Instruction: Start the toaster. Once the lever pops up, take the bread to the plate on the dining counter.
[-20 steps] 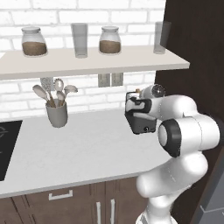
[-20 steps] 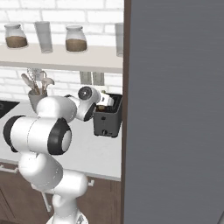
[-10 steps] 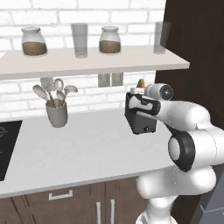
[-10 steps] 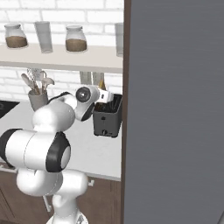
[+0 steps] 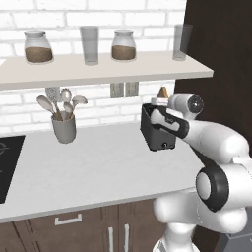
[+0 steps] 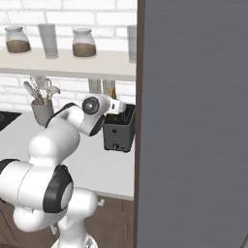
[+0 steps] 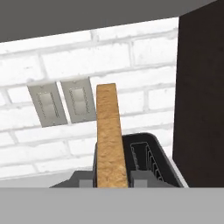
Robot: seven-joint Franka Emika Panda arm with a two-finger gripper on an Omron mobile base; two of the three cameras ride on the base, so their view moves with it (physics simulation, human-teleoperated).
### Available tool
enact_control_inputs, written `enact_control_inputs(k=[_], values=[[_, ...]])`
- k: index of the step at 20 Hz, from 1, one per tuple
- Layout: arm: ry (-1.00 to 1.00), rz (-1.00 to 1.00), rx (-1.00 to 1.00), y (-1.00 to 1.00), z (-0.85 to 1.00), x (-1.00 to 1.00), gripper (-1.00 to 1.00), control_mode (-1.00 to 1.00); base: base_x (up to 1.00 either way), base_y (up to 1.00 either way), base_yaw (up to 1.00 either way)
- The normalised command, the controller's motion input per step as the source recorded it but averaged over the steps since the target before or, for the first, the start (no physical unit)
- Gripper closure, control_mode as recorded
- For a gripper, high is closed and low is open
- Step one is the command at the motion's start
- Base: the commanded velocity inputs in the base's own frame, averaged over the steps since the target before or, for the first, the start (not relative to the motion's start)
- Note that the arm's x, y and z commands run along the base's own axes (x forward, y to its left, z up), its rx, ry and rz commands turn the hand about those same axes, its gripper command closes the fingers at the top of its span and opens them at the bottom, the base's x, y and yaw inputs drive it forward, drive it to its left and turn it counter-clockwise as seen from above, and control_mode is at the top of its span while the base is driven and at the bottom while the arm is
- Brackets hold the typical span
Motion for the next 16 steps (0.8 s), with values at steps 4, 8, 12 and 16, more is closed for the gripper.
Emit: enact_control_inputs(k=[4, 8, 12, 16], values=[[0.00, 0.00, 0.00, 0.00, 0.26, -0.42, 1.00, -1.00, 0.00, 0.00, 0.00], [0.00, 0.00, 0.00, 0.00, 0.20, -0.48, 1.00, -1.00, 0.00, 0.00, 0.00], [0.00, 0.00, 0.00, 0.00, 0.28, -0.54, 1.00, -1.00, 0.00, 0.00, 0.00], [0.02, 0.00, 0.00, 0.00, 0.34, -0.55, 1.00, -1.00, 0.00, 0.00, 0.00]])
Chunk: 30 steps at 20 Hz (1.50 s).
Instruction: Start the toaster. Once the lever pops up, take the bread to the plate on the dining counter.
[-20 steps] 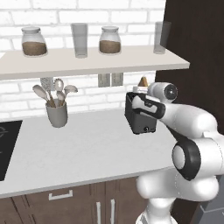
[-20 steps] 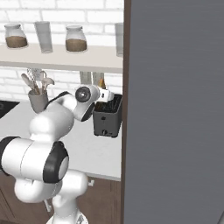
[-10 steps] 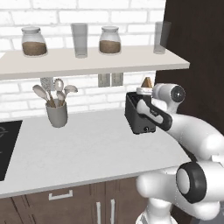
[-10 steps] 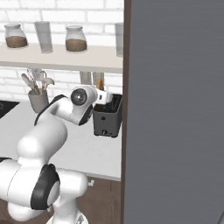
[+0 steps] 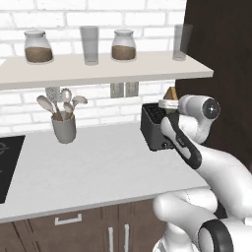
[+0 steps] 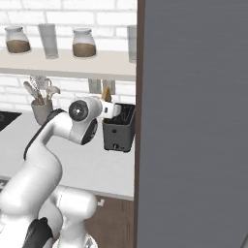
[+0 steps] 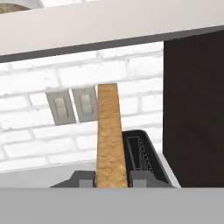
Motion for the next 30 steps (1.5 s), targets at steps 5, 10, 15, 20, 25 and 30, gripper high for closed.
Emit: enact_control_inputs(k=[5, 10, 15, 20, 25, 30], values=[[0.09, 0.00, -0.02, 0.00, 0.47, -0.39, 1.00, -1.00, 0.00, 0.00, 0.00], [0.18, 0.00, -0.04, 0.00, 0.37, -0.26, 1.00, -1.00, 0.00, 0.00, 0.00], [0.21, 0.00, -0.02, 0.00, -0.11, -0.41, 1.00, -1.00, 0.00, 0.00, 0.00], [0.04, 0.00, 0.00, 0.00, -0.61, -0.73, 1.00, -1.00, 0.00, 0.00, 0.00], [0.03, 0.01, 0.00, 0.01, -0.21, -0.63, 1.00, -1.00, 0.00, 0.00, 0.00], [0.06, 0.01, 0.00, 0.00, -0.01, -0.46, 1.00, -1.00, 0.00, 0.00, 0.00]])
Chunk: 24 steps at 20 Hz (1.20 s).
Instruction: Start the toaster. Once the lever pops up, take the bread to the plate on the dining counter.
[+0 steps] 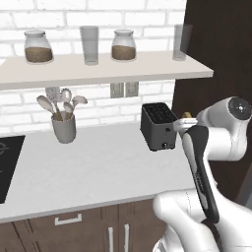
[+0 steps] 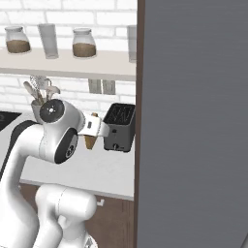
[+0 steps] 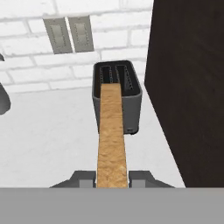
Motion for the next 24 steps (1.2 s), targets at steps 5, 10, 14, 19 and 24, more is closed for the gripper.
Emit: enact_control_inputs(k=[5, 10, 14, 19, 24], values=[[0.02, 0.00, 0.00, 0.00, 0.00, -0.27, 1.00, -1.00, 0.00, 0.00, 0.00], [0.00, 0.00, 0.00, 0.00, 0.00, -0.22, 1.00, -1.00, 0.00, 0.00, 0.00], [-0.01, 0.00, 0.00, 0.00, 0.00, -0.12, 1.00, 1.00, -0.59, 0.05, 0.00], [0.00, 0.00, 0.00, 0.00, 0.00, 0.00, 1.00, 1.00, -1.00, 0.06, 0.00], [0.00, 0.00, 0.00, 0.00, 0.00, 0.00, 1.00, 1.00, -0.74, 0.07, 0.15]])
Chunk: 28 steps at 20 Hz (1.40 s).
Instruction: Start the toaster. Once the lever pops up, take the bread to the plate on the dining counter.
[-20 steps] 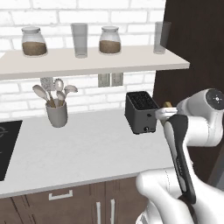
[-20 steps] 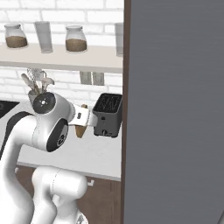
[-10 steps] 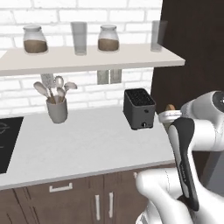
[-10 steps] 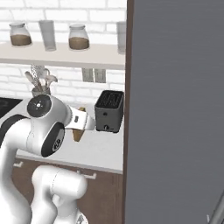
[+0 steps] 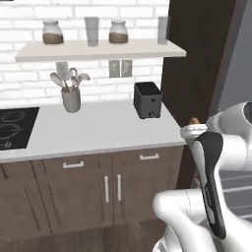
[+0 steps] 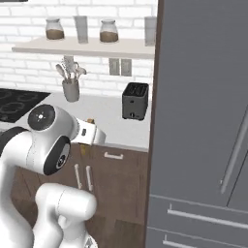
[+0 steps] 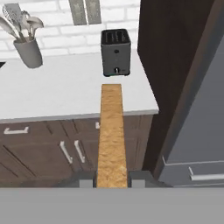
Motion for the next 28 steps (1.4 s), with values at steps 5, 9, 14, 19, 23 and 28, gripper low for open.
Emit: enact_control_inputs(k=[5, 9, 14, 19, 23, 28], values=[[0.00, 0.00, 0.00, 0.00, 0.00, 0.00, 1.00, 1.00, -0.05, 0.00, 0.67], [0.00, 0.00, 0.00, 0.00, 0.00, 0.00, 1.00, 1.00, -0.02, 0.00, 1.00], [0.00, 0.00, 0.00, 0.00, 0.00, 0.00, 1.00, 1.00, 0.00, 0.00, 1.00], [0.00, 0.00, 0.00, 0.00, 0.00, 0.00, 1.00, 1.00, -0.07, 0.00, 1.00], [0.00, 0.00, 0.00, 0.00, 0.00, 0.00, 1.00, 1.00, -0.15, -0.04, 1.00], [0.00, 0.00, 0.00, 0.00, 0.00, 0.00, 1.00, 1.00, -0.23, -0.12, 1.00]])
